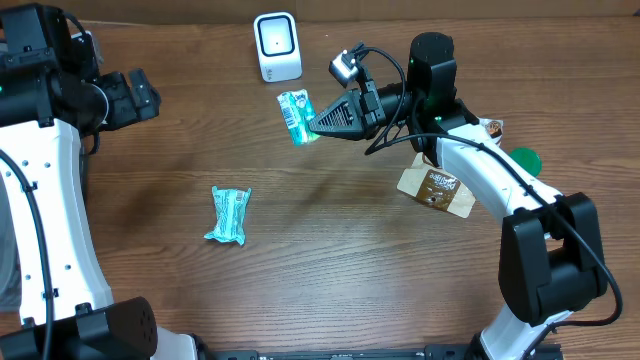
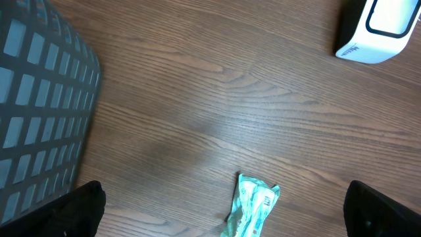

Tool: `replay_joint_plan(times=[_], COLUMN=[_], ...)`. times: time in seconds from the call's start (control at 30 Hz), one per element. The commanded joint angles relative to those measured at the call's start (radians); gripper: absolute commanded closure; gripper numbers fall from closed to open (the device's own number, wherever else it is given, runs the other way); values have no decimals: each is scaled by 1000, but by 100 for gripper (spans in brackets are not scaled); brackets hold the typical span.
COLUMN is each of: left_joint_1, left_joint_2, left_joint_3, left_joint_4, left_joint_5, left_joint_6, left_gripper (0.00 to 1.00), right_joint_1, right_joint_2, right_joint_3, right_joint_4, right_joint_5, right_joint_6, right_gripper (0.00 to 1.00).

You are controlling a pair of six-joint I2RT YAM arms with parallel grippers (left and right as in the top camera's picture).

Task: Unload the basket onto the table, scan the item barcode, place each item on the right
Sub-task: 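Lift the Kleenex pack and carry it toward the scanner, then hold the Kleenex pack barcode in front of the scanner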

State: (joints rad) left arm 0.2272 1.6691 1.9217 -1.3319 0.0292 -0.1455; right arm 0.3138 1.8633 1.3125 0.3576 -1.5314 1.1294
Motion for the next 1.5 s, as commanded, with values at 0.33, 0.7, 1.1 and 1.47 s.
replay_joint_plan(times=[0.33, 0.7, 1.1, 1.47], left_joint_1=[2, 2, 2, 2], left_joint_2=[-7, -7, -7, -7], left_joint_3=[21, 21, 21, 21], left_joint_4=[1, 1, 1, 1], left_joint_5=[-3, -3, -3, -3], left_joint_6=[23, 23, 23, 23], left_gripper=[0, 0, 0, 0], right_joint_1=[-6, -6, -3, 119], right_joint_2=[-16, -13, -8, 202], right_joint_3=[3, 3, 262, 935], right_joint_4=[-104, -743, -1226, -1435], right_joint_5=[15, 442, 1139, 1714], right_joint_6=[-78, -536, -701, -818], right_gripper=[96, 96, 96, 96])
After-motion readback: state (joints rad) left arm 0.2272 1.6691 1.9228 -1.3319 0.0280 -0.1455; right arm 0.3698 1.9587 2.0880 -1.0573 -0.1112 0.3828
